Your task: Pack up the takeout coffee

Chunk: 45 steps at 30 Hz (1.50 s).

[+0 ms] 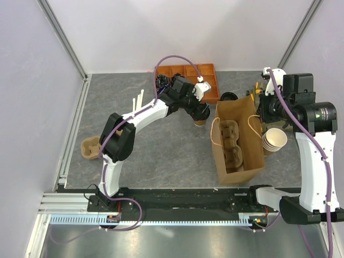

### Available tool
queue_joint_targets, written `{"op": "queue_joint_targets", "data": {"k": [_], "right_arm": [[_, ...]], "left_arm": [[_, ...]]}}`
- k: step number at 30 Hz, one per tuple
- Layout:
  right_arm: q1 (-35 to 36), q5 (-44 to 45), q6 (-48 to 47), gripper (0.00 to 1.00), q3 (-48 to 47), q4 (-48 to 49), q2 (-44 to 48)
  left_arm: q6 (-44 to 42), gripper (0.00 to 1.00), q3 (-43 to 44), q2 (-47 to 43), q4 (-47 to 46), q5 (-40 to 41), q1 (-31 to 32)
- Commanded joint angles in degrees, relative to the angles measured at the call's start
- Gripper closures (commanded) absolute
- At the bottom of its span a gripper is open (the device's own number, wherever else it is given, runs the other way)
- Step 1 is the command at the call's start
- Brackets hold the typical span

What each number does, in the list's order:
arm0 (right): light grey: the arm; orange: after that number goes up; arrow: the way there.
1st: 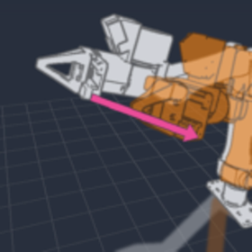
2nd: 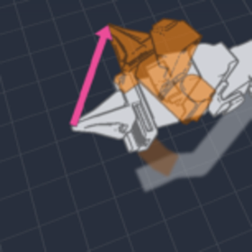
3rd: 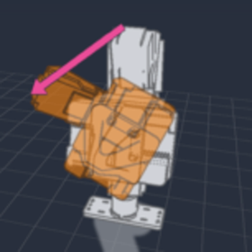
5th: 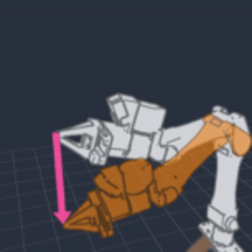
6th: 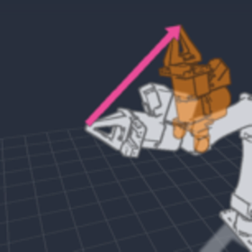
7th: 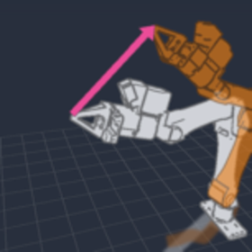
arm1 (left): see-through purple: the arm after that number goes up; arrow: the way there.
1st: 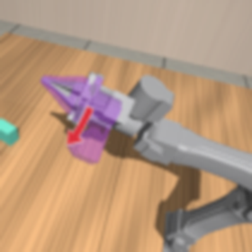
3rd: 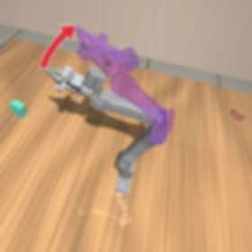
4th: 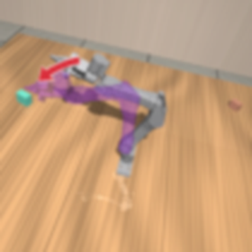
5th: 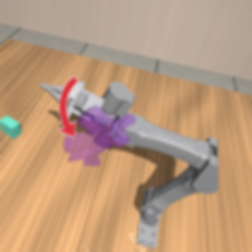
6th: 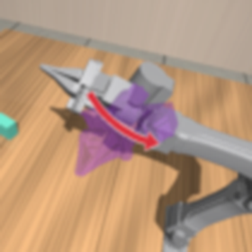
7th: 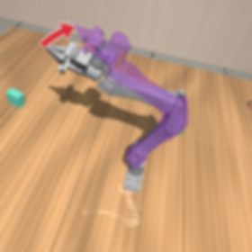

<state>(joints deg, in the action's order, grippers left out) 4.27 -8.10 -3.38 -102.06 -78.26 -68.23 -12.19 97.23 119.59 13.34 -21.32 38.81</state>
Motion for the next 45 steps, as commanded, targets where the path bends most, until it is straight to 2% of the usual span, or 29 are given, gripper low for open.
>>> {"op": "queue_joint_targets", "data": {"k": [1,13,20,32,40,45], "right_arm": [[-0.1,-0.3,0.5,1.00,-1.0,-2.7,0.1],[-0.2,-0.2,0.5,1.00,-0.7,-2.5,-0.3],[-0.2,-0.9,1.2,1.00,0.0,-2.1,-0.9],[-0.1,-10.4,6.7,1.00,1.6,5.0,-3.1],[0.0,-16.1,11.5,1.00,6.3,15.1,-3.0],[4.2,-21.1,9.2,1.00,7.7,17.9,-5.4]], "left_arm": [[-4.0,0.00,1.0,0.8,-2.3,1.3,0.7],[-5.3,0.03,0.0,1.7,-3.8,1.7,1.2],[-5.8,0.19,-2.8,-0.6,-4.4,1.3,1.2],[-8.3,0.27,-16.1,-15.3,-2.5,1.6,-0.2],[-7.2,0.28,-28.7,-28.4,1.0,0.1,-3.8],[-7.0,0.28,-36.9,-37.8,1.6,-0.2,-6.7]]}}
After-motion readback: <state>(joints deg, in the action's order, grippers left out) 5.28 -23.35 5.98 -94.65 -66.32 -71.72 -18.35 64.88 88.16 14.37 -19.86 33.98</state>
